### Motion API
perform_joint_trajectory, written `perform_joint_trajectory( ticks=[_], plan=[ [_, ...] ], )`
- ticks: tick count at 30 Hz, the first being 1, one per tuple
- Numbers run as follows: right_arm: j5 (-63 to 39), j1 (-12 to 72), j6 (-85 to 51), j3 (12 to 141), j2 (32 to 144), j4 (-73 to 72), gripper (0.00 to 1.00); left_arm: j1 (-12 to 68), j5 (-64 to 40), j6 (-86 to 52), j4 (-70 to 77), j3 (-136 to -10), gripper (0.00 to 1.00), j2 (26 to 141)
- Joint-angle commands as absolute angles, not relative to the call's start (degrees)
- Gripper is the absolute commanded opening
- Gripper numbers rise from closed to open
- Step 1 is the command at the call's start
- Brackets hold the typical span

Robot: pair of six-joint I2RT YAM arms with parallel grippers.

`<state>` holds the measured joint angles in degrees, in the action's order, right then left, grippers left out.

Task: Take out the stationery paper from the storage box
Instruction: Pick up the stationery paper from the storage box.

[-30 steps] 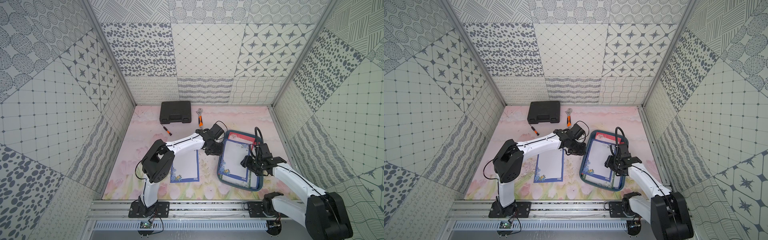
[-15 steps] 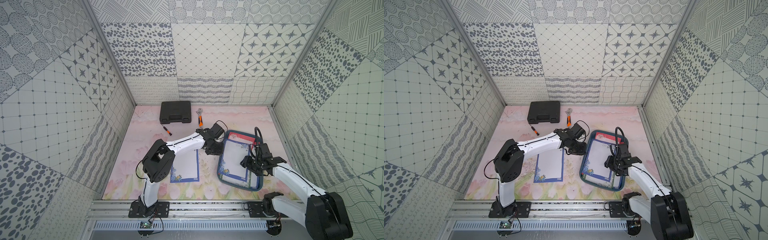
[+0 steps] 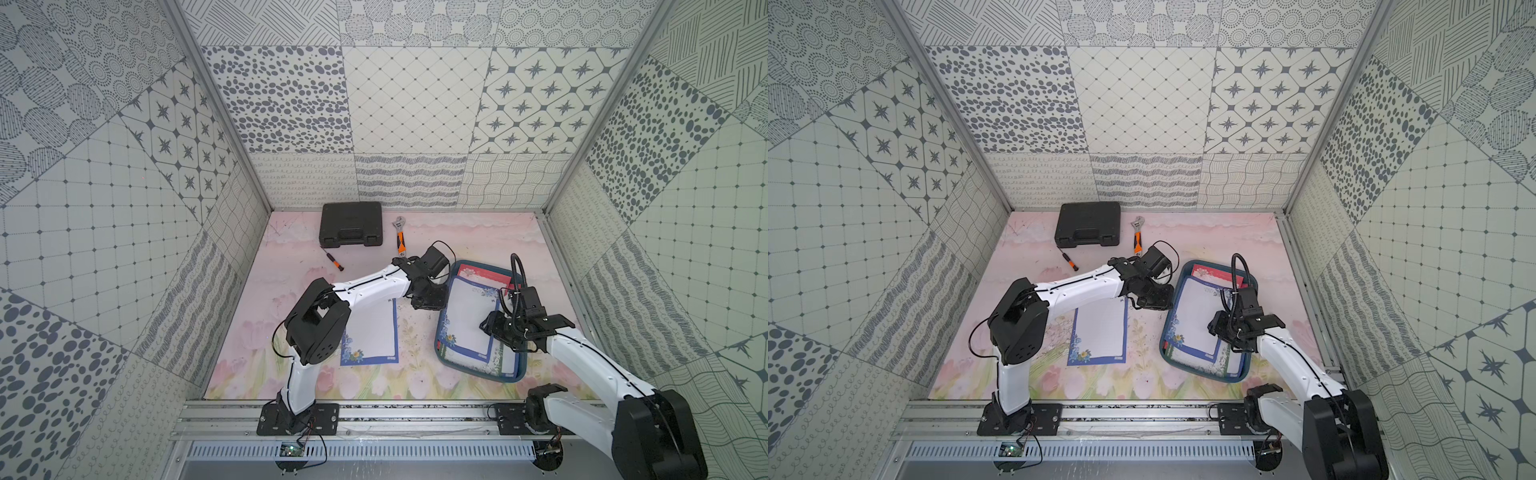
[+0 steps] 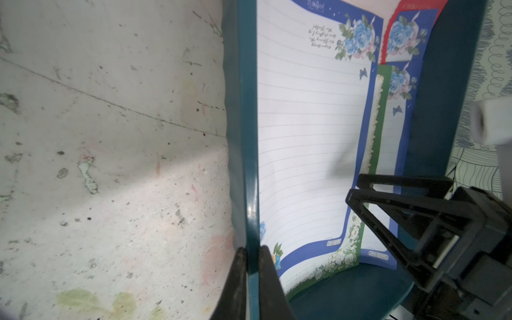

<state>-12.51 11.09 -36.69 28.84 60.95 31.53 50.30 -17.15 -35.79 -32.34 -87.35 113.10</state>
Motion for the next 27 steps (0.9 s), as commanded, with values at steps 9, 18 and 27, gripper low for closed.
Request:
perform_joint_trajectory(
  ticks=[9, 18, 27],
  plan=[
    [-13.1, 10.7, -37.3, 29.5, 58.5, 30.6, 0.53, 50.6, -17.6, -36.6, -33.7, -88.2, 0.14, 114.5],
    [-16.1, 10.6, -37.9, 28.6, 59.9, 27.4, 0.53, 50.7, -17.8, -36.8, -33.7, -88.6, 0.1, 114.9],
    [-18.5, 10.0, -38.7, 28.6, 61.4, 25.2, 0.53, 50.7, -18.1, -36.3, -34.7, -89.6, 0.07, 115.6]
  ],
)
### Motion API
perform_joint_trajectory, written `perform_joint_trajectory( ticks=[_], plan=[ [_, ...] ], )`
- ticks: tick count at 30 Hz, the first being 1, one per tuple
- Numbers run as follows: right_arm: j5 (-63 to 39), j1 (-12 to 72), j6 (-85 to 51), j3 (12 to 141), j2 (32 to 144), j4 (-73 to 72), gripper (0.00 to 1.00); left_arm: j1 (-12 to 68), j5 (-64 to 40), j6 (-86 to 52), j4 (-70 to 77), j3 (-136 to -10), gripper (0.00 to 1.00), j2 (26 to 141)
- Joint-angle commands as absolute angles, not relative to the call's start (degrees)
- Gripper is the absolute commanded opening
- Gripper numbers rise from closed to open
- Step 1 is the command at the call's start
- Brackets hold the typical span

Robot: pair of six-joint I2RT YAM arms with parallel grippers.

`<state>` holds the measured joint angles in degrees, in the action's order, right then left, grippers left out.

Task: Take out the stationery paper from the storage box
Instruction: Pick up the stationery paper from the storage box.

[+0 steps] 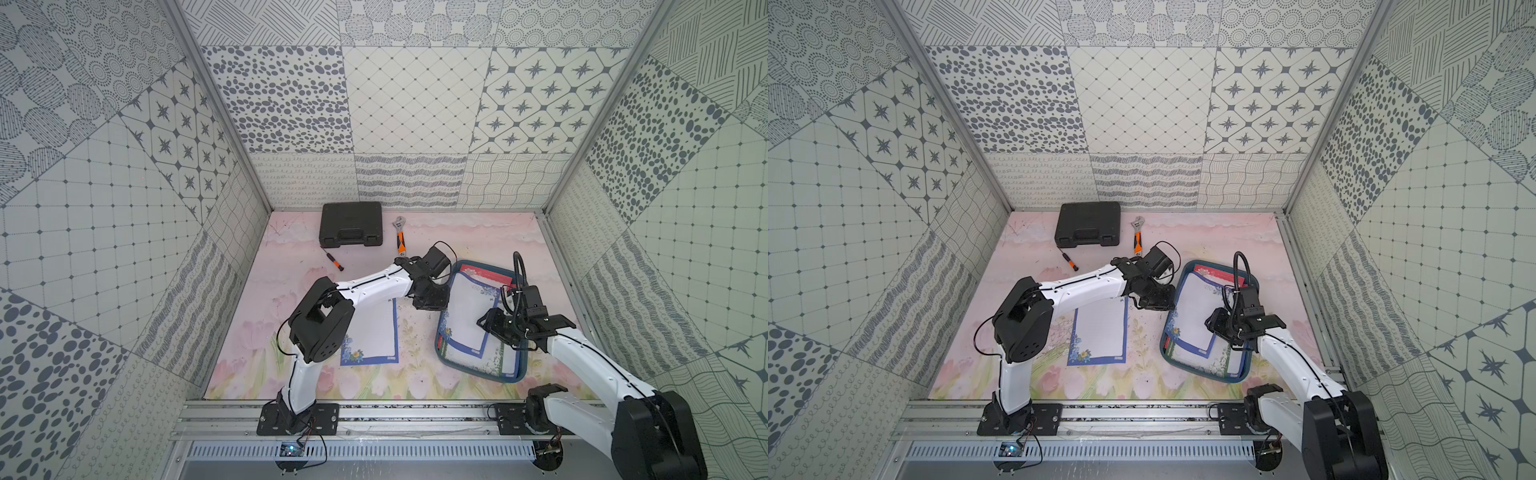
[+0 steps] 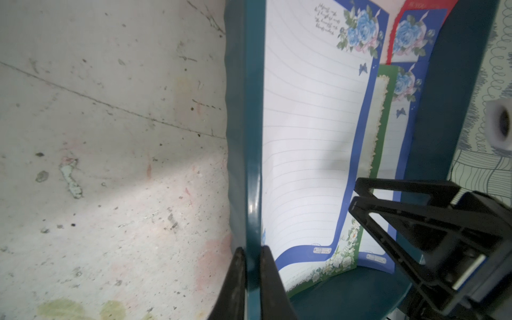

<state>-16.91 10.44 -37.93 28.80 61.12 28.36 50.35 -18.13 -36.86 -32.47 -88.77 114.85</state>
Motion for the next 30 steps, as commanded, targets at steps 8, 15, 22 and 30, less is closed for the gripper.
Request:
perform_joint_trajectory(
  ticks=[8, 15, 22, 30],
  plan=[
    [-21.2, 9.6, -40.1, 28.5, 60.7, 22.8, 0.51, 50.7, -17.9, -36.2, -35.2, -89.7, 0.06, 115.7],
    [-22.7, 9.3, -41.9, 27.4, 58.3, 20.6, 0.48, 50.7, -18.1, -36.2, -35.2, -90.1, 0.06, 116.2],
    [-23.9, 8.8, -44.3, 25.7, 59.1, 17.8, 0.43, 50.7, -18.6, -36.5, -35.1, -90.6, 0.06, 116.8],
    [-23.5, 8.7, -47.8, 23.6, 59.4, 14.7, 0.34, 50.7, -18.8, -36.5, -35.6, -91.6, 0.06, 117.6]
  ],
)
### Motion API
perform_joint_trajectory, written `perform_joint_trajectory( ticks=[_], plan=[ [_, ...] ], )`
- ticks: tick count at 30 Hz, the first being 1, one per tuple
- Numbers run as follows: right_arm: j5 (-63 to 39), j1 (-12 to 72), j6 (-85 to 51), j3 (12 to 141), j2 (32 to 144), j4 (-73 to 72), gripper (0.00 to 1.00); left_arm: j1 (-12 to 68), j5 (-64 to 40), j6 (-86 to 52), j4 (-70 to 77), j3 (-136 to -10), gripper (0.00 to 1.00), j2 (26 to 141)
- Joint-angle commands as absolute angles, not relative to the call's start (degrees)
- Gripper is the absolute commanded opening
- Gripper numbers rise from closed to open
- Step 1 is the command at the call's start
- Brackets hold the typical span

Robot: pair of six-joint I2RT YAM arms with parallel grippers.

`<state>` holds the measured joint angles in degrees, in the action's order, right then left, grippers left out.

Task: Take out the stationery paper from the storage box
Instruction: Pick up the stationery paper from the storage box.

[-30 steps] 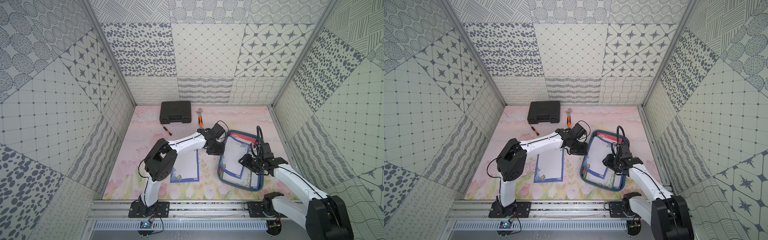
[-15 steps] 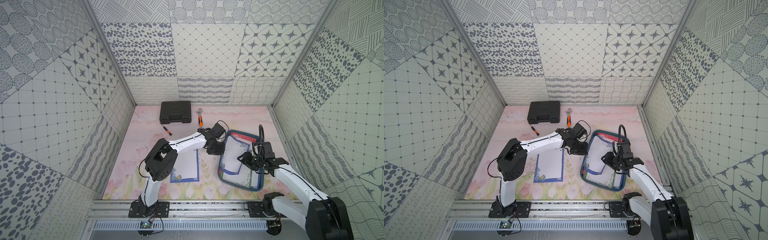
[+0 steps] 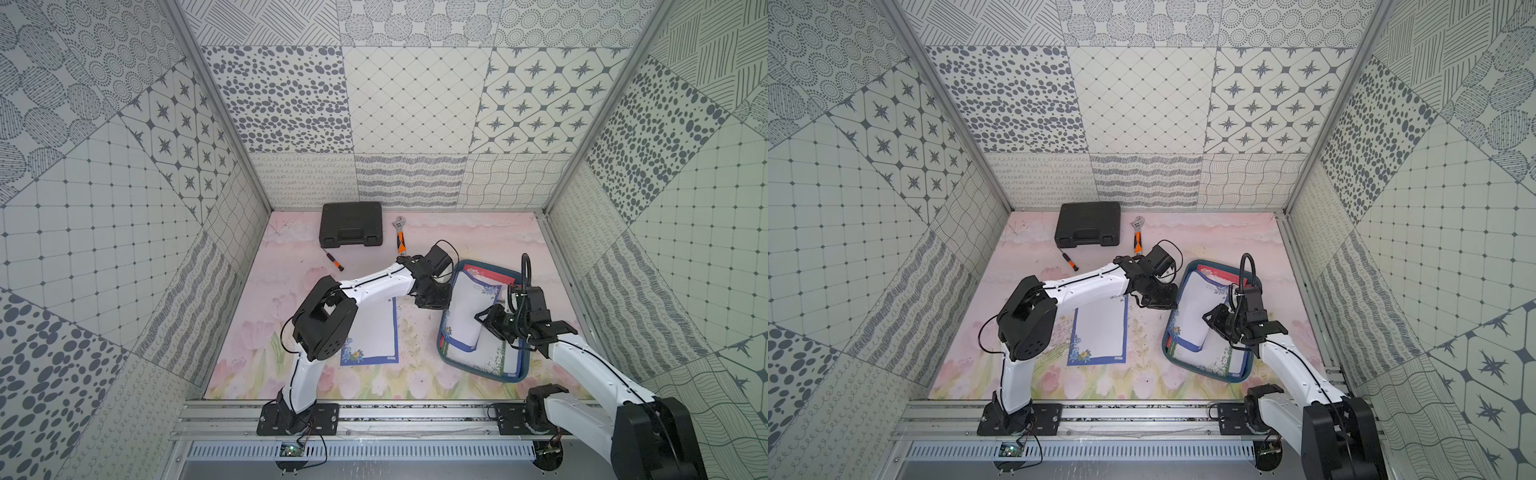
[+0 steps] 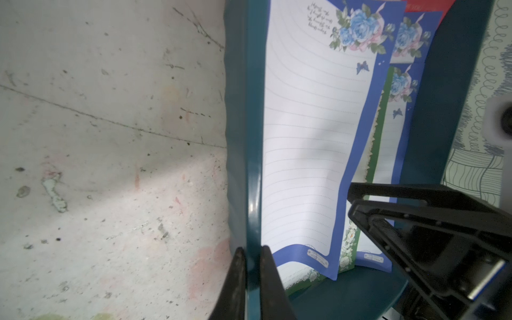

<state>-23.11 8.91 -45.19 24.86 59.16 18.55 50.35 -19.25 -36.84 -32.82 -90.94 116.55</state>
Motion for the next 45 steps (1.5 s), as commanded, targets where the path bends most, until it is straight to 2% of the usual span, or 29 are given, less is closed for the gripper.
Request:
perform_joint_trajectory(
  ticks=[1, 9, 12, 22, 23, 25, 28, 31, 36, 41, 45],
  plan=[
    [-23.9, 8.7, -48.3, 23.3, 59.5, 14.0, 0.34, 50.7, -18.8, -36.5, -35.6, -91.7, 0.06, 117.7],
    [-25.9, 8.7, -49.5, 23.0, 61.8, 12.1, 0.32, 50.9, -19.1, -36.8, -35.3, -91.5, 0.06, 117.9],
    [-26.6, 8.7, -49.9, 23.2, 62.1, 11.6, 0.28, 50.9, -19.2, -36.8, -35.3, -91.6, 0.05, 117.9],
    [-25.9, 8.7, -48.4, 24.3, 62.5, 13.4, 0.27, 51.1, -19.3, -37.1, -35.3, -91.6, 0.05, 117.8],
    [-25.6, 8.7, -48.3, 24.4, 62.7, 14.1, 0.27, 51.2, -19.2, -37.1, -35.3, -91.7, 0.05, 117.8],
    [-24.1, 8.7, -48.2, 24.8, 63.1, 16.1, 0.38, 51.2, -19.2, -37.0, -35.3, -91.7, 0.05, 117.8],
    [-23.1, 8.6, -47.6, 24.7, 64.5, 17.0, 0.39, 51.2, -19.2, -37.1, -35.4, -91.7, 0.05, 117.8],
    [-24.0, 8.6, -47.5, 24.7, 65.7, 16.6, 0.36, 51.1, -19.3, -37.0, -35.6, -91.7, 0.05, 117.6],
    [-24.3, 8.6, -47.7, 24.9, 65.6, 16.2, 0.24, 51.2, -19.0, -36.6, -36.0, -91.9, 0.05, 117.6],
    [-23.2, 8.6, -47.0, 25.6, 63.9, 18.7, 0.22, 51.2, -19.1, -37.0, -35.3, -91.9, 0.05, 117.7],
    [-22.0, 8.5, -46.4, 25.9, 61.9, 20.7, 0.17, 51.2, -18.7, -36.8, -35.6, -92.2, 0.09, 117.6]
  ],
)
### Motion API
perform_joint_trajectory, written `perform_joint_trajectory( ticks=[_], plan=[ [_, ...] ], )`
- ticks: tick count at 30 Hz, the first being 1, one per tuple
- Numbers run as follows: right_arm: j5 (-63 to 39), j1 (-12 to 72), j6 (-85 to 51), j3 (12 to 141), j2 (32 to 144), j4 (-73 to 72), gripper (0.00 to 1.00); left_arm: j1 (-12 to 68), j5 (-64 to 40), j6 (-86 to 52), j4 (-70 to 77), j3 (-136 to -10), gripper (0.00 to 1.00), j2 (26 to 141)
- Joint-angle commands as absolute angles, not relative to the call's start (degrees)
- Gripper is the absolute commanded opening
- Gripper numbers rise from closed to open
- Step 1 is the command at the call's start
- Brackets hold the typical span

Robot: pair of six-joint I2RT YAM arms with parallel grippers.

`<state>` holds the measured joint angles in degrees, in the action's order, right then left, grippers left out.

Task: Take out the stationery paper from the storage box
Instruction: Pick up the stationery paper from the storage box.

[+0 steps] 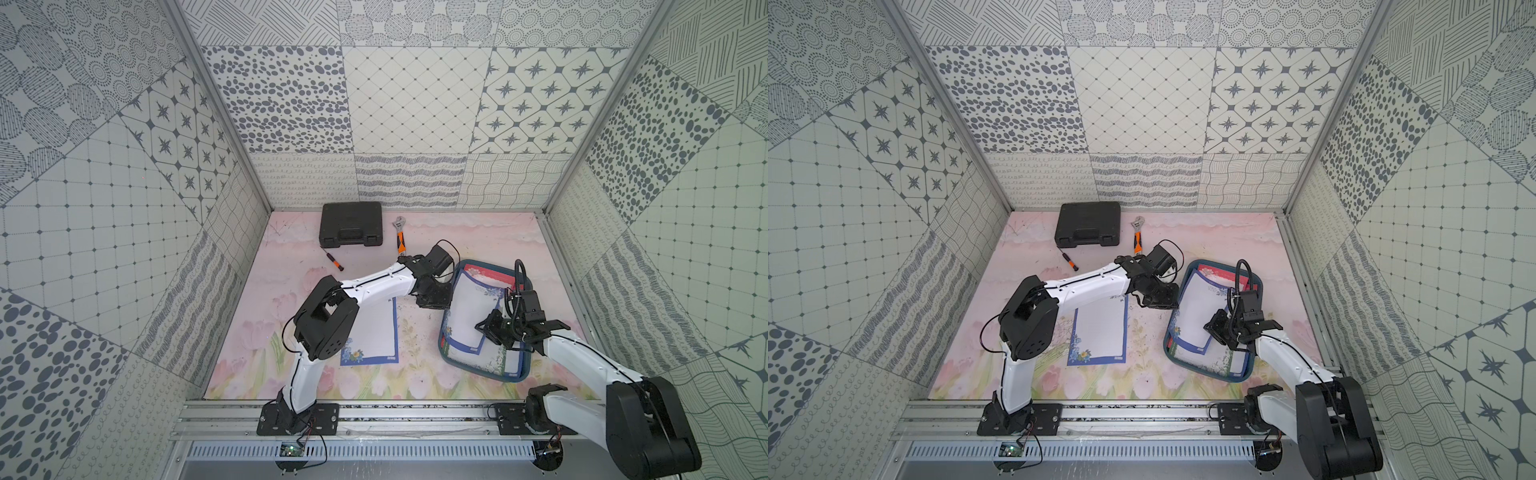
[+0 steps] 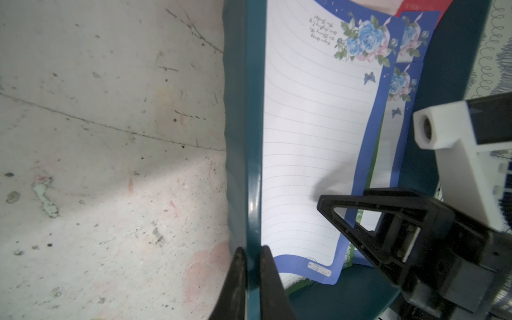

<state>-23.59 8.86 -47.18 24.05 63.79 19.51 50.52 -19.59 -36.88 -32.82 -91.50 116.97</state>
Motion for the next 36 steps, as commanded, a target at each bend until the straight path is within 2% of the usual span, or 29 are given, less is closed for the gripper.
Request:
perform_joint_trajectory(
  ticks=[1, 7, 14, 21, 28, 36],
  plan=[
    [-21.7, 8.6, -46.3, 25.9, 61.3, 21.2, 0.15, 51.2, -18.4, -36.7, -35.7, -92.2, 0.11, 117.4],
    [-20.8, 8.6, -44.6, 28.4, 59.5, 26.4, 0.07, 51.1, -15.9, -36.0, -35.6, -92.8, 0.32, 116.4],
    [-20.1, 8.6, -41.8, 33.3, 54.2, 35.2, 0.03, 51.2, -15.9, -33.5, -36.7, -95.2, 0.42, 116.1],
    [-21.6, 8.6, -39.2, 39.2, 51.3, 43.8, 0.03, 51.2, -14.9, -31.8, -35.3, -94.4, 0.45, 113.1],
    [-21.1, 8.6, -31.5, 51.1, 51.9, 56.0, 0.03, 51.2, -12.8, -28.1, -33.5, -94.1, 0.46, 109.3],
    [-21.6, 9.6, -21.1, 63.0, 52.2, 64.2, 0.03, 51.2, -6.0, -20.9, -31.2, -90.7, 0.46, 101.1]
  ],
)
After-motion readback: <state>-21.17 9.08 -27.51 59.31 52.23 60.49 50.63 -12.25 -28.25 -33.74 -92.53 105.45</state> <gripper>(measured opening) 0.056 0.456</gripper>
